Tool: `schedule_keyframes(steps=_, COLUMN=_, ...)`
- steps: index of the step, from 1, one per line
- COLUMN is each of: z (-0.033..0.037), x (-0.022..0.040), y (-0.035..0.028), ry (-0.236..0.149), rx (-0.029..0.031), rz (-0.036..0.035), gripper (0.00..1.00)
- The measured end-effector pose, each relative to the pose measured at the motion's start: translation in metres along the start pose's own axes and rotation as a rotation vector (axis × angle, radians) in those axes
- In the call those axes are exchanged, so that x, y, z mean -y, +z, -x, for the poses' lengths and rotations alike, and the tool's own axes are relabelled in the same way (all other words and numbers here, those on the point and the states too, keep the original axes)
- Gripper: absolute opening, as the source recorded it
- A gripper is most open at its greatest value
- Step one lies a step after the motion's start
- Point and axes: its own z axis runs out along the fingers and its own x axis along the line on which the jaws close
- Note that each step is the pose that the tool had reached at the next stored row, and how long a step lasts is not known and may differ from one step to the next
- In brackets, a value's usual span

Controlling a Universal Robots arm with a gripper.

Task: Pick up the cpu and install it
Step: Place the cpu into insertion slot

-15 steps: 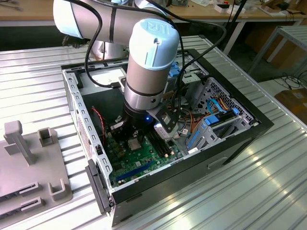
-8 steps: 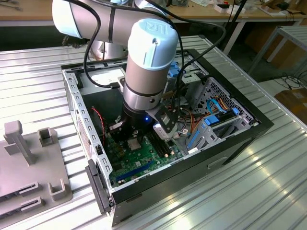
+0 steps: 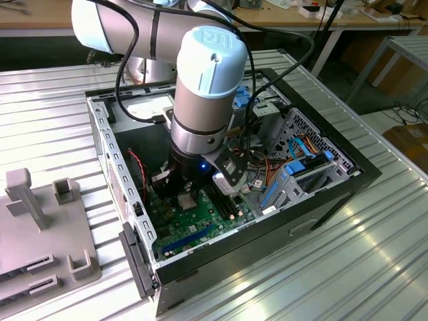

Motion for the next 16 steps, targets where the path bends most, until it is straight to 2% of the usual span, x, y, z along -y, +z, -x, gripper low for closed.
schedule_keyframes(steps=11, z=-0.002, x=0.0, y=0.0006, ry=-0.003, rx=0.0, rz=0.0, gripper=0.54)
schedule_keyframes(steps=16, z=0.0001, x=0.0, y=-0.0005, ry=-0.003, rx=0.0, rz=0.0, gripper=0.54)
